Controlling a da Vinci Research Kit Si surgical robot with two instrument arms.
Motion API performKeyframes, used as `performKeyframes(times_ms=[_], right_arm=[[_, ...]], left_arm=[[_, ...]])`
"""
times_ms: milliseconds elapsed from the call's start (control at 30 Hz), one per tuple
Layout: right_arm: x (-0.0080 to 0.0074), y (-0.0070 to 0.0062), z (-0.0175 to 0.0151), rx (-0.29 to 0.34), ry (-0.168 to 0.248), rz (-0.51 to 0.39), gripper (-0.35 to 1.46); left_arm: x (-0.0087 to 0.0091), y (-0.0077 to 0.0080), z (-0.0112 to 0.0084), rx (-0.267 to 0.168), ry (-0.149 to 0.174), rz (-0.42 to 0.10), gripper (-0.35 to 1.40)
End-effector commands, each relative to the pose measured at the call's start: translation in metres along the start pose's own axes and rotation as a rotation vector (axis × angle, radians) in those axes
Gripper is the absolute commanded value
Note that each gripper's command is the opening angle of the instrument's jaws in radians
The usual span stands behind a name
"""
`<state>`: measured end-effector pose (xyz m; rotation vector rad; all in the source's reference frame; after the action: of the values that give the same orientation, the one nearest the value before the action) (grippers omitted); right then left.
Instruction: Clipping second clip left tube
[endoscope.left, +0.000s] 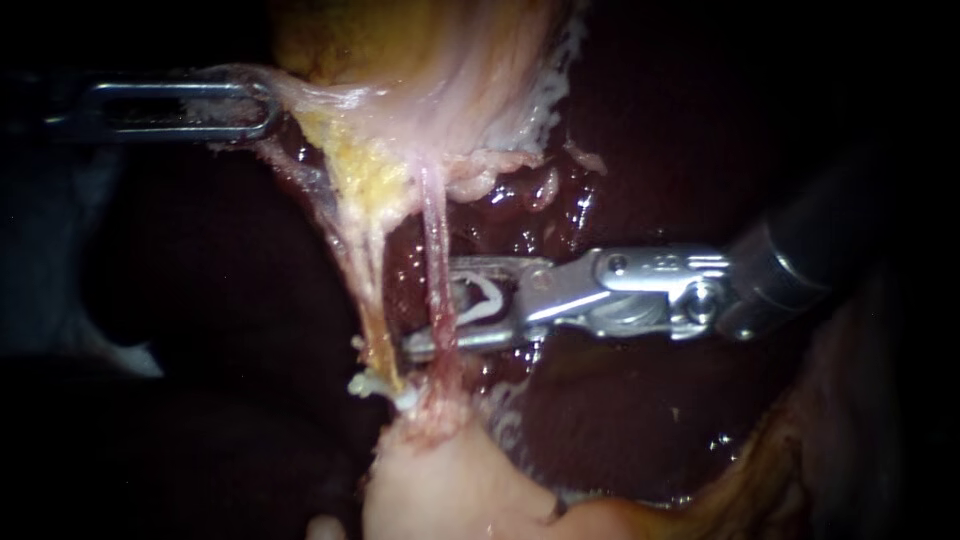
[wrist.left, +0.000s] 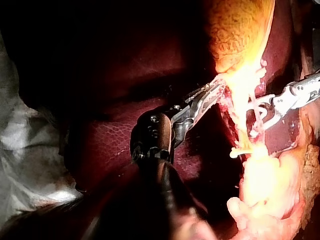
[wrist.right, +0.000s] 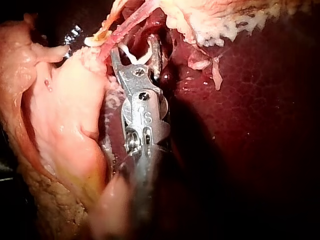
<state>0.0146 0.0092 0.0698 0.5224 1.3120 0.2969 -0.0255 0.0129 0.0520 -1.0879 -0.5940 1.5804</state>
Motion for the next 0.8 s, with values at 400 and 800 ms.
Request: performKeyframes(times_ms=[400, 800], right_arm=[[0.0019, -0.0009, -0.0052, 0.0, 0.001, -0.017, 0.49], [0.0037, -0.0049, -0.0049, 0.082, 0.008, 0.016, 0.49]], left_arm=[[0.0, 0.0, 0.0, -0.001, 0.0, 0.001, -0.35], [0.0, 0.0, 0.0, -0.001, 0.0, 0.001, -0.35]])
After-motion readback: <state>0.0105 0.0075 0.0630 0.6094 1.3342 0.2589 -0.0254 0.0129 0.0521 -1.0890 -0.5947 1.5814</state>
